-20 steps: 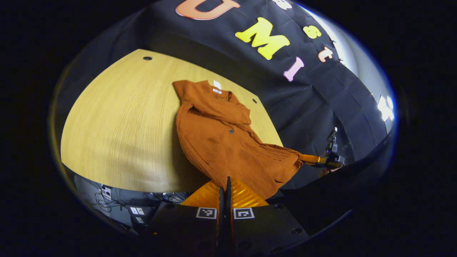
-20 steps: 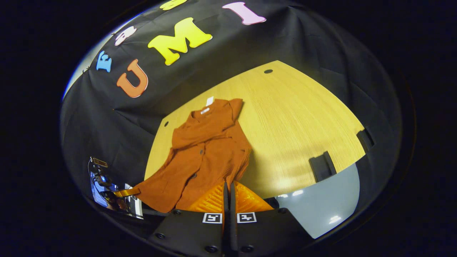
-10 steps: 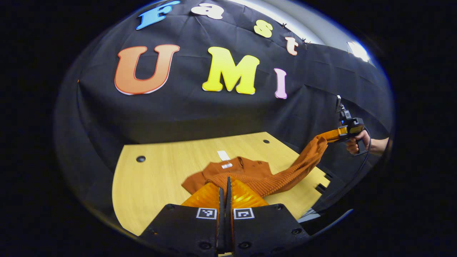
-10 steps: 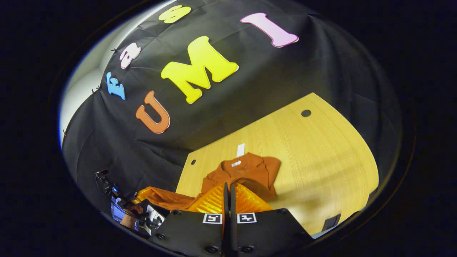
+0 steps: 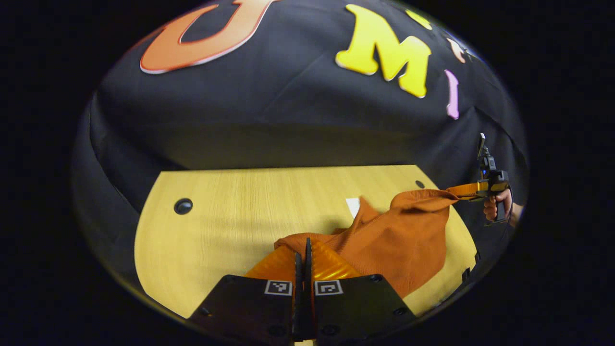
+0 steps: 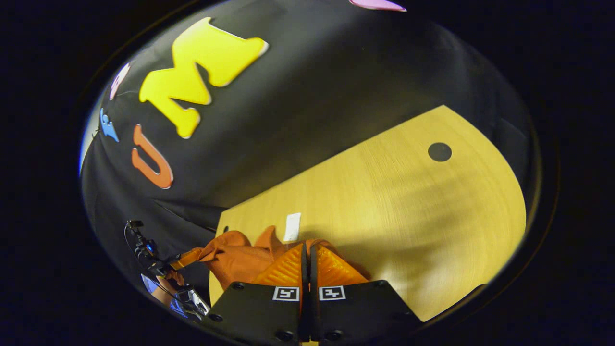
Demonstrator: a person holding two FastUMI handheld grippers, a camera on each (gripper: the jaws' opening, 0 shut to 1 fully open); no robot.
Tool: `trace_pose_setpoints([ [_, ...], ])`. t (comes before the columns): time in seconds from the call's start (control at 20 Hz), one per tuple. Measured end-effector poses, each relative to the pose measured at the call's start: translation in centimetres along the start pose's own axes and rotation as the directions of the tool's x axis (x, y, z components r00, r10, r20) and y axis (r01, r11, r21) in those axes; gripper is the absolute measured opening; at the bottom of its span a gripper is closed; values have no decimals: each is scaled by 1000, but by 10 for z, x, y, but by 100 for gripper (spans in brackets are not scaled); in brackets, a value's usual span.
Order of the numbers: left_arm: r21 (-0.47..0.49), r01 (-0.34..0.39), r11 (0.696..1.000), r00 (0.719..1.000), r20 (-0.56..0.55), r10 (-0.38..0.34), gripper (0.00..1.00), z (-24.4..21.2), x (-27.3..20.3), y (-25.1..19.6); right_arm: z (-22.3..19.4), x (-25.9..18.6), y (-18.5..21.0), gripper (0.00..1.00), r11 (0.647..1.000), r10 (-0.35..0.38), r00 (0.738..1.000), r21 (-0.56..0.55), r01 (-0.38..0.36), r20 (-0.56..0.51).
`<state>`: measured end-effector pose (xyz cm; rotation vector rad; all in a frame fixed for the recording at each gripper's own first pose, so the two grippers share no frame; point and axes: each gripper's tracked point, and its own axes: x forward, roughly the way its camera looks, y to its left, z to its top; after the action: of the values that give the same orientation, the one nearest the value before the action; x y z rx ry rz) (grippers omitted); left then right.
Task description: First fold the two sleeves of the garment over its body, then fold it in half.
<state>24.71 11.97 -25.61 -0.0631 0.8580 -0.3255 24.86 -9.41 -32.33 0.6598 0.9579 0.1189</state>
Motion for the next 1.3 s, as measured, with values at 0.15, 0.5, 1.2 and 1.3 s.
trace_pose_setpoints([
  [0.15, -44, -18, 999, 994, -112, 13, 3, -27, 59, 20, -6, 57, -41, 0, 998, -62, 996, 22, 64, -64],
  [0.5, 35, -114, 993, 985, -125, 118, 78, -25, 82, 42, -12, 85, -57, 17, 994, -105, 991, 23, 107, -77],
  [1.2, -51, -182, 982, 874, 450, 185, 99, 105, -168, -61, 43, -144, 92, 71, 909, -87, 854, -310, 279, 514],
  [1.3, -47, -169, 985, 826, 538, 167, 99, 100, -223, -79, 14, -202, 136, 72, 891, -40, 804, -343, 298, 593],
])
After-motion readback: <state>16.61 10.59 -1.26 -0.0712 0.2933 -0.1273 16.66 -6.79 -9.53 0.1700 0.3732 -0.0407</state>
